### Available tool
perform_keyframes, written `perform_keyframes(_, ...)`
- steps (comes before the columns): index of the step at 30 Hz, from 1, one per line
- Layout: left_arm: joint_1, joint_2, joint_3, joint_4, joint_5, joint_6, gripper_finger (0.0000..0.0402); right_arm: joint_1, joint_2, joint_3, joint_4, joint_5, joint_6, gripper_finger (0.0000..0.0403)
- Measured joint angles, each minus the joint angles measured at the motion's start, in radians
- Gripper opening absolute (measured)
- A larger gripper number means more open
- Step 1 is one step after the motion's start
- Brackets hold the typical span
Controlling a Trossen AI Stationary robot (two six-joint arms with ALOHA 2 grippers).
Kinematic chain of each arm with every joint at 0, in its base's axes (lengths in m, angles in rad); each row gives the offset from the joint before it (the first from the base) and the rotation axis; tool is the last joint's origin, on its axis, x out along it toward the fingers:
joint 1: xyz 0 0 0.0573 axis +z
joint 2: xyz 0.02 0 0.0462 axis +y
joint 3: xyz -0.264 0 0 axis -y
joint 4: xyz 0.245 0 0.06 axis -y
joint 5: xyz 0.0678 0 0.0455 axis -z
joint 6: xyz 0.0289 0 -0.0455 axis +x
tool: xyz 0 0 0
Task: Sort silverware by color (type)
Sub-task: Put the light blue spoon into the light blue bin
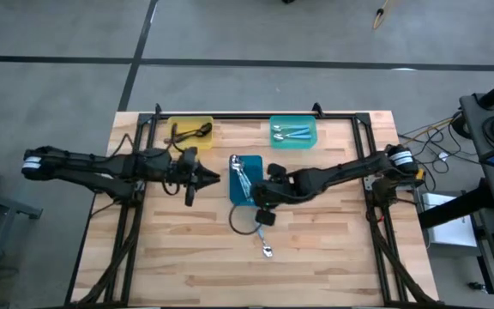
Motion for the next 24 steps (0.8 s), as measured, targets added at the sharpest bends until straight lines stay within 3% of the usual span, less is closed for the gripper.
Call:
perform_keyframes(11,-0.194,0.164,0.052,0.042,-0.014,-0.081,0.0039,0.104,-0.084,-0.095,0.015,-0.004,0.098,0.0054)
perform_keyframes(17,-0.321,0.275,0.077,0.163,-0.066,-0.083,0.0039,0.176,-0.084,-0.099,0.013,-0.005,0.15,0.0054)
perform_keyframes(24,-0.422,0.441,0.162,0.19,-0.145,-0.079,0.0039,0.295,-0.084,-0.1,0.015,-0.004,0.172,0.0054)
